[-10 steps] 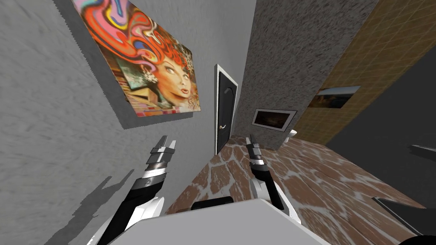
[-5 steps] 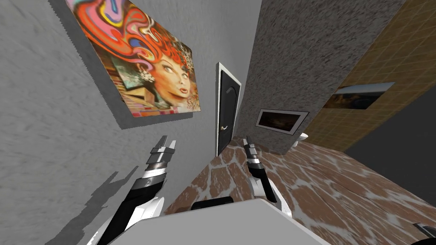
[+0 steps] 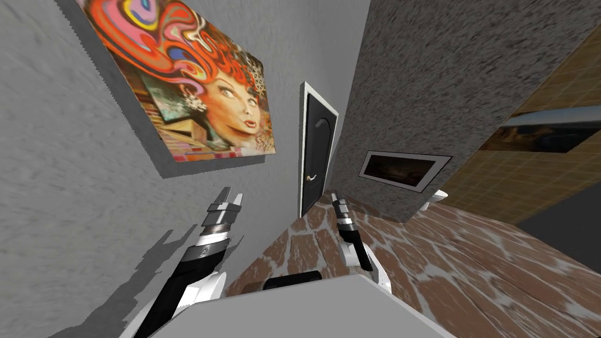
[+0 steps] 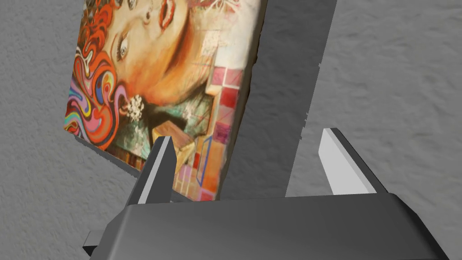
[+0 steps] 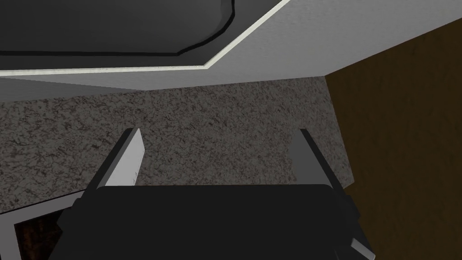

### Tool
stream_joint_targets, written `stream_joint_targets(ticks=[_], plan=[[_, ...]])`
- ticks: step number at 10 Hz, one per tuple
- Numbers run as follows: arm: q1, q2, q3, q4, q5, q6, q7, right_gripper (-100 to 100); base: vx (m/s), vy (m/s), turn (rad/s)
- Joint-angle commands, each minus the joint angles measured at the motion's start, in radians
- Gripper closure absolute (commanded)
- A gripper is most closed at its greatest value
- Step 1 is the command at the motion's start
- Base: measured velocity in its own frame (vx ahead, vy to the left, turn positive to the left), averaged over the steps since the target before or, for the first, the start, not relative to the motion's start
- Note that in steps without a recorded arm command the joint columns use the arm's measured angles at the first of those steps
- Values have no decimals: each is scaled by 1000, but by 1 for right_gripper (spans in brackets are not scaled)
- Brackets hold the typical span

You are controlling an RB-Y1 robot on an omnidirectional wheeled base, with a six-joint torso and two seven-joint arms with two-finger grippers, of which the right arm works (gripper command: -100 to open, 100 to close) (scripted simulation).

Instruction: Pull the door open

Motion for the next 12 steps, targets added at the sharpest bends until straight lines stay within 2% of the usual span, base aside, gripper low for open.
stream_joint_targets(ticks=[1,5,6,9,10,11,12], plan=[[-25,-8,-1,49,0,-4,-11,-100,72,-126,143],[-86,-23,2,170,4,-17,-34,-100,72,-112,147],[-86,-23,2,173,4,-17,-34,-100,49,-85,47],[-133,-34,4,262,6,-26,-52,-100,55,-93,128],[-133,-34,4,269,6,-26,-52,-100,46,-76,52],[-149,-37,5,301,7,-30,-58,-100,19,-70,87],[-149,-37,5,301,7,-30,-58,-100,16,-52,63]])
